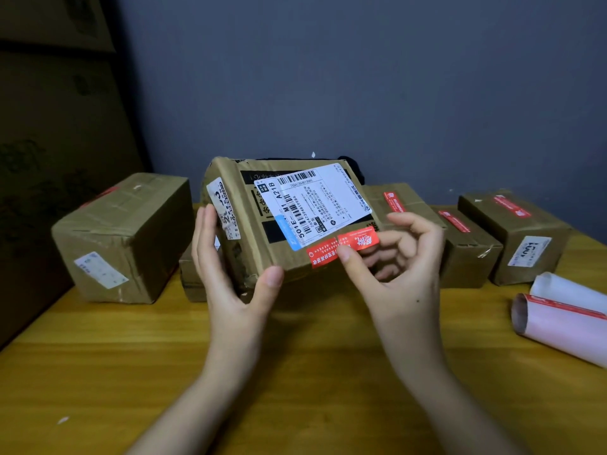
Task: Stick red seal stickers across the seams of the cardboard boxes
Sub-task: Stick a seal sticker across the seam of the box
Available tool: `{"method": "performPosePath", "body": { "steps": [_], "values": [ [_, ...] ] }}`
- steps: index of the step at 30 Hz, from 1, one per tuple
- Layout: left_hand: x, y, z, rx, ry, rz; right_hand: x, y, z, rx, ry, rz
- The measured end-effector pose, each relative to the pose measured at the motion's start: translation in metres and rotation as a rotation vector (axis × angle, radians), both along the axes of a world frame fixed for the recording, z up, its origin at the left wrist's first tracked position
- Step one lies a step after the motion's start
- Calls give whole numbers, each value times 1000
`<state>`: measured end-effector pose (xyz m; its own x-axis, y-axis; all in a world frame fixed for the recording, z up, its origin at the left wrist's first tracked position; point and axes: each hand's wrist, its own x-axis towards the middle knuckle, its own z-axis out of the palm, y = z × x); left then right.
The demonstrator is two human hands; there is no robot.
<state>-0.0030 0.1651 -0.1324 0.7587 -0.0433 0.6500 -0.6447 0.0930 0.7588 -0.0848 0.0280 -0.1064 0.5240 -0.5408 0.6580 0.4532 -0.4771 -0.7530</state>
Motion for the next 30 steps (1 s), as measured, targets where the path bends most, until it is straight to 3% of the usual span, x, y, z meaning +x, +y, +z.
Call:
{"method": "performPosePath", "body": {
  "steps": [30],
  "values": [
    [-3,-3,-1,-1,52,7,-2,11,2,69,-223,227]
  ]
}}
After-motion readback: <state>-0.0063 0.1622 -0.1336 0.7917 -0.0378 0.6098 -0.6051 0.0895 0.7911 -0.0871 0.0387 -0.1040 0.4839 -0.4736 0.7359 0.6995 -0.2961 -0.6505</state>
